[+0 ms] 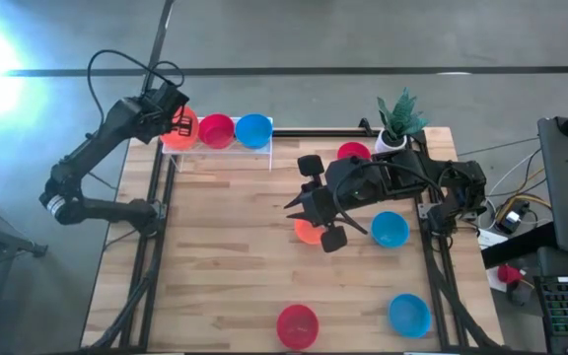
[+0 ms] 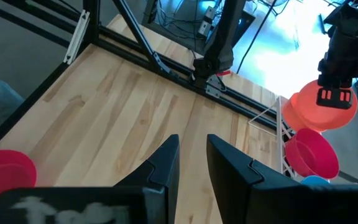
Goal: Pick & Place Mini bowls
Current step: Stack the bottom orange bowl on top of the orange bowl on the shelf
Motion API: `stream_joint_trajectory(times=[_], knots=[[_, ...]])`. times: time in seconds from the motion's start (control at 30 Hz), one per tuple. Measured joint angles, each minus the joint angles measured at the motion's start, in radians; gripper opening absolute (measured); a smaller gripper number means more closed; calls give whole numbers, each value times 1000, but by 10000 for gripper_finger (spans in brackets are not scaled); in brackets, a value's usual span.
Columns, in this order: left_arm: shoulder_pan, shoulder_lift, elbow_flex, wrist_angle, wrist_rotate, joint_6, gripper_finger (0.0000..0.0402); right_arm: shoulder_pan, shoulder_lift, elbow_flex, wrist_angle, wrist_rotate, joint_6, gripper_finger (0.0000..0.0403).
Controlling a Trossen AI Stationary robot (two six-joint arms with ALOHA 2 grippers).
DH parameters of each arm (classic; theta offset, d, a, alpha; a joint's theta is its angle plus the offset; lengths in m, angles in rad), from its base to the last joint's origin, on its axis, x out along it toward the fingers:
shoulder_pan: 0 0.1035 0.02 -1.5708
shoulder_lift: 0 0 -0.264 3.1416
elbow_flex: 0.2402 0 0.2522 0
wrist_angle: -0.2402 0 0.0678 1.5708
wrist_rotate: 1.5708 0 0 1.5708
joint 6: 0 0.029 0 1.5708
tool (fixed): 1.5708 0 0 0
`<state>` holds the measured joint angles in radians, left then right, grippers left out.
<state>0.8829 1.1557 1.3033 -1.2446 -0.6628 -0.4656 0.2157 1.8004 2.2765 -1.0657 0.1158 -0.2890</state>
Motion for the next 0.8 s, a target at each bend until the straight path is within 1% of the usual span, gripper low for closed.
stream_joint_trajectory(times=[0.33, 0.5, 0.8], knots=[[1, 16, 0, 4, -3, -42, 14, 0, 0, 0, 0, 0, 0, 79], [1, 27, 0, 3, -24, -68, 14, 0, 0, 0, 0, 0, 0, 79], [0, 27, 0, 1, -23, -71, 14, 0, 1, 0, 0, 0, -4, 79]])
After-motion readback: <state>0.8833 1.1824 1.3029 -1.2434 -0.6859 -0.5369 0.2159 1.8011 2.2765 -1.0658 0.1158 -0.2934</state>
